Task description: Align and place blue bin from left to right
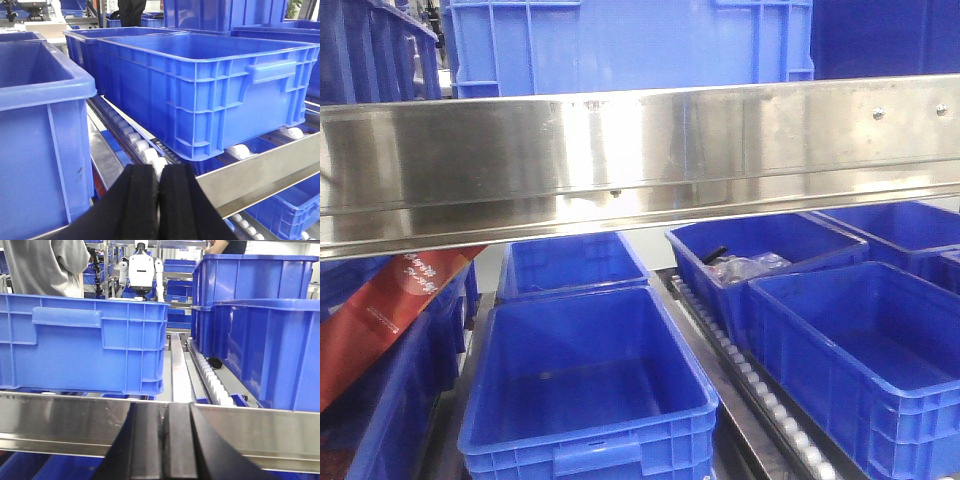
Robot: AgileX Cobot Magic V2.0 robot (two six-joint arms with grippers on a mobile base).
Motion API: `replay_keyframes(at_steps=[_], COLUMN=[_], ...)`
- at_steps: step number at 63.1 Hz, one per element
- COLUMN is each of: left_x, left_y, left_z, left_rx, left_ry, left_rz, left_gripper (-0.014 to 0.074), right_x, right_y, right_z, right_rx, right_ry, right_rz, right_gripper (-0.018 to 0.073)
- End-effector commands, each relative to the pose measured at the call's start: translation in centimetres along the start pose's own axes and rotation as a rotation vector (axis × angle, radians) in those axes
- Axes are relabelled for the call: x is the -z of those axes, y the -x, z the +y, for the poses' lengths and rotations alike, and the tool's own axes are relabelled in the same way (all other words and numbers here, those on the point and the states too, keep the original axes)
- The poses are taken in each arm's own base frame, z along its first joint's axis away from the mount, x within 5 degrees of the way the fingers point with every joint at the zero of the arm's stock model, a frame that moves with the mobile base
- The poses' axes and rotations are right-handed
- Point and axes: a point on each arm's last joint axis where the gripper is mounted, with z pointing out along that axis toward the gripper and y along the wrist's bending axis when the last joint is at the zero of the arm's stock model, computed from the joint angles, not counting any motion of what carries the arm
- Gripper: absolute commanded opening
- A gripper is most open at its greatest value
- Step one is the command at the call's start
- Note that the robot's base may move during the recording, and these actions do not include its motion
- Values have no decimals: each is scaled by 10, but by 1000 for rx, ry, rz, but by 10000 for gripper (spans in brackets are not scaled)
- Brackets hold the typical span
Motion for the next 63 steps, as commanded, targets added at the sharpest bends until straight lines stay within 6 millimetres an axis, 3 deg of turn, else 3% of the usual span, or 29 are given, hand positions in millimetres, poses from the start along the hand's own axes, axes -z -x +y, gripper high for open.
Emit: replay_keyframes(at_steps=[1,8,13,35,37,41,63], left_x=[1,1,1,-11,-10,-11,-11], left_y=[1,-5,-20,-143,-140,-151,-149], left_z=[0,1,4,14,13,15,15], left_rx=[-9,3,5,65,72,105,105], left_ry=[-8,15,77,257,256,278,275], left_rz=[-29,-25,-53,-209,-242,-128,-145], left_gripper=[3,3,3,3,3,3,3], right_x=[1,1,1,1,1,1,1], right_y=[2,2,2,2,2,2,2], right_z=[0,0,0,0,0,0,0], right_rx=[11,11,11,11,11,11,11], right_ry=[1,1,1,1,1,1,1], right_rz=[-28,-28,-28,-28,-28,-28,-27], right_gripper=[-70,-70,-70,-70,-70,-70,-70])
